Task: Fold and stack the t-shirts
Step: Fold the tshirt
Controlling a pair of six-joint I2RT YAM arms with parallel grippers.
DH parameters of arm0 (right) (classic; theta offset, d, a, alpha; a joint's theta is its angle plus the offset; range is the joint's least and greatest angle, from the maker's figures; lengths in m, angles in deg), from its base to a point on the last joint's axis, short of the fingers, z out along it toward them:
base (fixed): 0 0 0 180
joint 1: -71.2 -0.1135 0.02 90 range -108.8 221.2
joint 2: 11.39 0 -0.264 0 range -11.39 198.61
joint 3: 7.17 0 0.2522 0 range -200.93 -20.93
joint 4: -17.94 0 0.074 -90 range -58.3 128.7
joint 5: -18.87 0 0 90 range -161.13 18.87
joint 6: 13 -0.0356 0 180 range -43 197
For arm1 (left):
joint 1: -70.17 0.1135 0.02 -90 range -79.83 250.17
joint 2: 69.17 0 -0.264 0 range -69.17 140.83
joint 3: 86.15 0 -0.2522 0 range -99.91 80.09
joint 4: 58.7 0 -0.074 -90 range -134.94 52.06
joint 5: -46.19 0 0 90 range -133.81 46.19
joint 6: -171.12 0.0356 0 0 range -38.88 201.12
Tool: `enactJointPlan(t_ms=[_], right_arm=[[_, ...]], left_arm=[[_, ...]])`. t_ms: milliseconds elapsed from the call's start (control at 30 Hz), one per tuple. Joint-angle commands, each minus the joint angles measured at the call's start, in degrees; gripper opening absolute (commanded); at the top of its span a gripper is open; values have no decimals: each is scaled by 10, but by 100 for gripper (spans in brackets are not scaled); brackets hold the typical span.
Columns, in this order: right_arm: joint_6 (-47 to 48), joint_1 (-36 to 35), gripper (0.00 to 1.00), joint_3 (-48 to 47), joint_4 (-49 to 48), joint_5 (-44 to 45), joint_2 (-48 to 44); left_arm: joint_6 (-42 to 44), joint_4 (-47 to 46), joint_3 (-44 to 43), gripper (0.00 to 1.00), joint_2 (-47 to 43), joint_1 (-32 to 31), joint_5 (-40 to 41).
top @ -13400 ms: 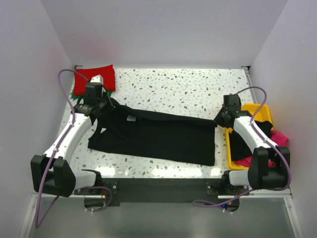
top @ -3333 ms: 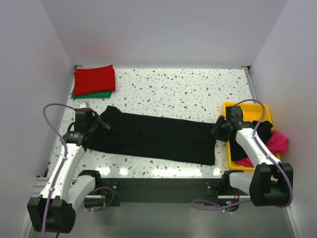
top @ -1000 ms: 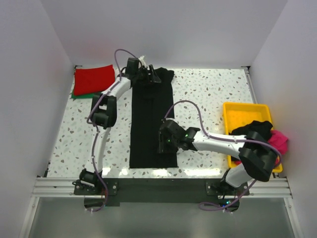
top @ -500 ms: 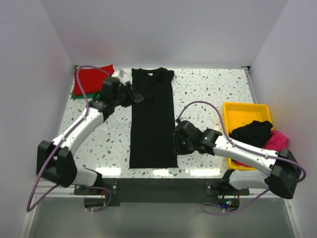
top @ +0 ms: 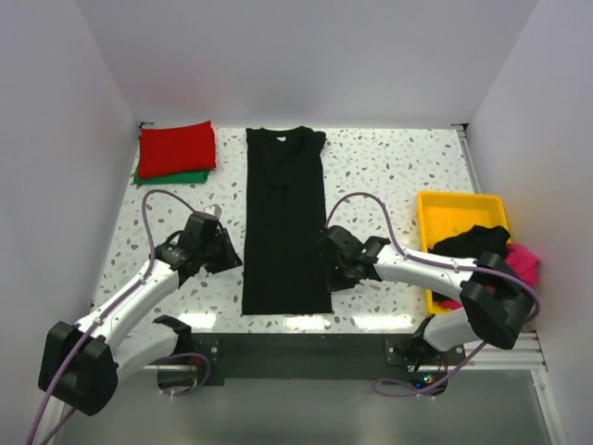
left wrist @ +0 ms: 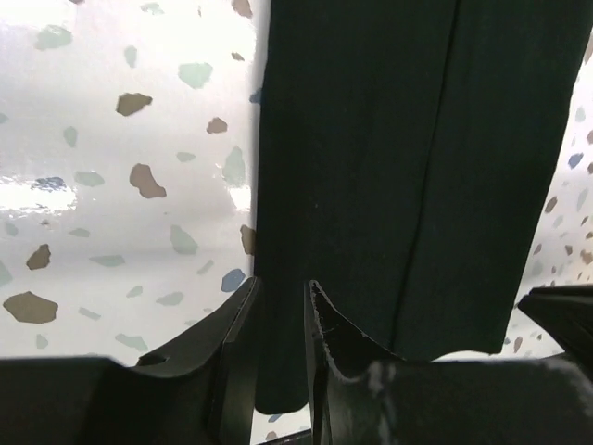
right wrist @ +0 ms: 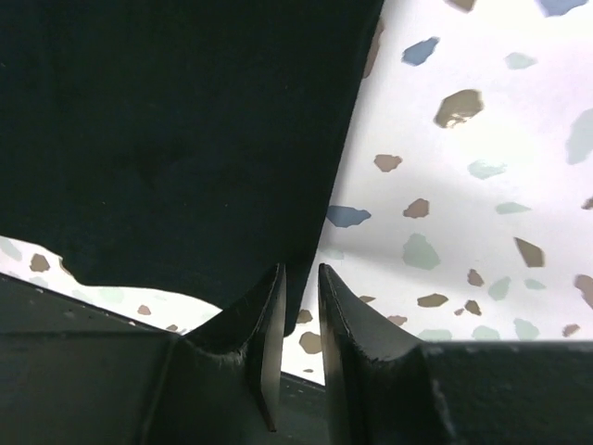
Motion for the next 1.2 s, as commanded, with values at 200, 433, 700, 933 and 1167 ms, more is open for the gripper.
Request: enactJointPlan(t_ms=[200, 433, 700, 933, 1167], right_arm=[[12, 1, 26, 26, -35, -21, -6], [11, -1, 26, -2, -24, -2, -61], [7, 0, 25, 19, -77, -28, -8], [9, 0, 25, 70, -82, -52, 9], [-1, 0, 25, 117, -73, -58, -4]], left_arm=[[-65, 28, 31, 26, -25, -57, 38], [-88, 25, 32, 17, -48, -80, 49], [-100, -48, 45, 8, -11, -151, 23], [-144, -57, 102, 4, -8, -195, 28], [-156, -63, 151, 2, -14, -197, 16]])
